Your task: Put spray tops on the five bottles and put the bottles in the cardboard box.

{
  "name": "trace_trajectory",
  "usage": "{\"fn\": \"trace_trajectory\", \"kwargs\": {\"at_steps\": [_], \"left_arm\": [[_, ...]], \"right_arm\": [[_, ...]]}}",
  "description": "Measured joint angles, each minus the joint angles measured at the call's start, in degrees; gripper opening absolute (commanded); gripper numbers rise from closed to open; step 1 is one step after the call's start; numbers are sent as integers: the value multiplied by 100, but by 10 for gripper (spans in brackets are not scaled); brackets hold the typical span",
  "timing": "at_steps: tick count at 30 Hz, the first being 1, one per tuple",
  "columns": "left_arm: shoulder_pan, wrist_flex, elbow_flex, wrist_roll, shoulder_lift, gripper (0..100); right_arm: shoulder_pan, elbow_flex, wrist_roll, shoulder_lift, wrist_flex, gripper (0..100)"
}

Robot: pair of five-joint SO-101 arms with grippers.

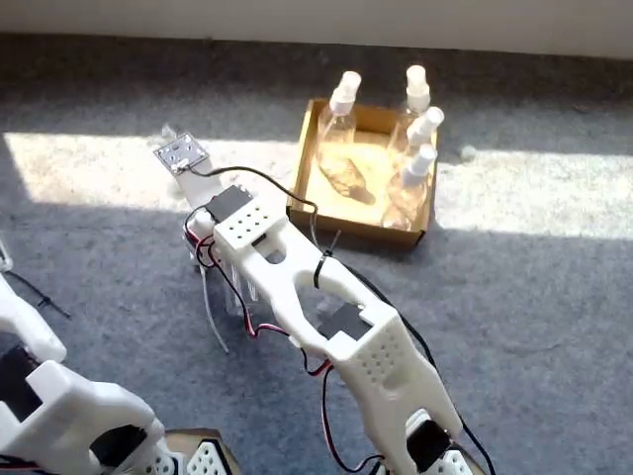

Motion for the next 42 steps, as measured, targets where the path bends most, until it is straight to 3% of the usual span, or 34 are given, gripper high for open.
{"fn": "trace_trajectory", "kwargs": {"at_steps": [10,20,25,30,38,42], "left_arm": [[0,0,0,0,0,194],[0,0,0,0,0,194],[0,0,0,0,0,194],[0,0,0,0,0,194],[35,26,0,-9,0,194],[325,589,0,-387,0,194]], "right_arm": [[0,0,0,0,897,81],[18,-70,0,-70,1978,74],[35,167,62,-1116,1952,74],[62,1732,123,-2725,1424,74],[132,6048,1204,-5363,-677,74],[475,7692,1618,-5873,-1266,74]]}}
